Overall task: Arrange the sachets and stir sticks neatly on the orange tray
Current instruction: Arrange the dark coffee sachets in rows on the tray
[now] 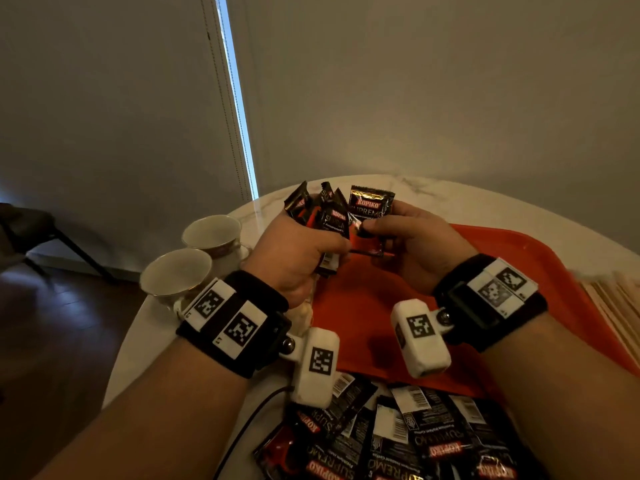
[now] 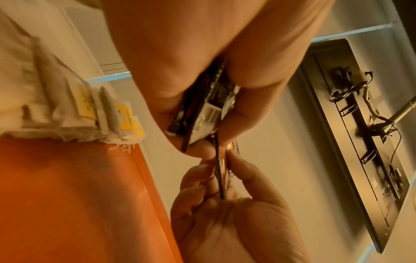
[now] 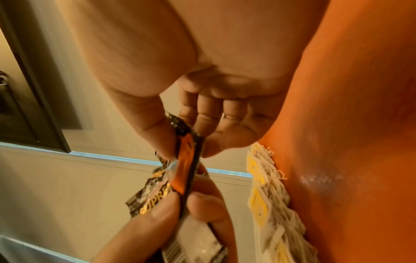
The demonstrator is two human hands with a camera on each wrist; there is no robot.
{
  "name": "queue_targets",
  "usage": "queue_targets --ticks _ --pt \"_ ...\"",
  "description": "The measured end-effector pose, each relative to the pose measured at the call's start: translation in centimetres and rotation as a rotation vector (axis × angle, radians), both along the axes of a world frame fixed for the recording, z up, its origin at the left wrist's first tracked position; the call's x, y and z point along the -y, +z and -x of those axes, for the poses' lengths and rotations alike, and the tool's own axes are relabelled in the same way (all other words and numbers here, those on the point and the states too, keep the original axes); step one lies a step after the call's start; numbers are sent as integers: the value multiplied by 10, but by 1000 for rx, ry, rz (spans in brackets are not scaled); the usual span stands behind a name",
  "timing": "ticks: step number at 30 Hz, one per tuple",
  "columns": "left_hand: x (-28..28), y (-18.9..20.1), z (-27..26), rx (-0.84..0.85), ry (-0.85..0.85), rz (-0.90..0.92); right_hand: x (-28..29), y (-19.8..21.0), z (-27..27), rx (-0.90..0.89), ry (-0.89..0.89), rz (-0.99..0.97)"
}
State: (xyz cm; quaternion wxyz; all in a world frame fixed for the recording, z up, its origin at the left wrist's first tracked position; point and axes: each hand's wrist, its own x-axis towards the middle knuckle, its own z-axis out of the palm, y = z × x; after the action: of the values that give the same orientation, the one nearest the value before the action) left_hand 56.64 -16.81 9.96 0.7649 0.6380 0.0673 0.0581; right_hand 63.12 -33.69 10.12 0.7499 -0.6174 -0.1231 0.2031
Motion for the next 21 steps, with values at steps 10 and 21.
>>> queue_targets --ticks 10,21 --pt "-7 -10 -7 -36 53 -70 -5 -11 -2 -86 -164 -31" --pt "-11 -13 -14 -16 267 45 -6 -1 4 74 -143 172"
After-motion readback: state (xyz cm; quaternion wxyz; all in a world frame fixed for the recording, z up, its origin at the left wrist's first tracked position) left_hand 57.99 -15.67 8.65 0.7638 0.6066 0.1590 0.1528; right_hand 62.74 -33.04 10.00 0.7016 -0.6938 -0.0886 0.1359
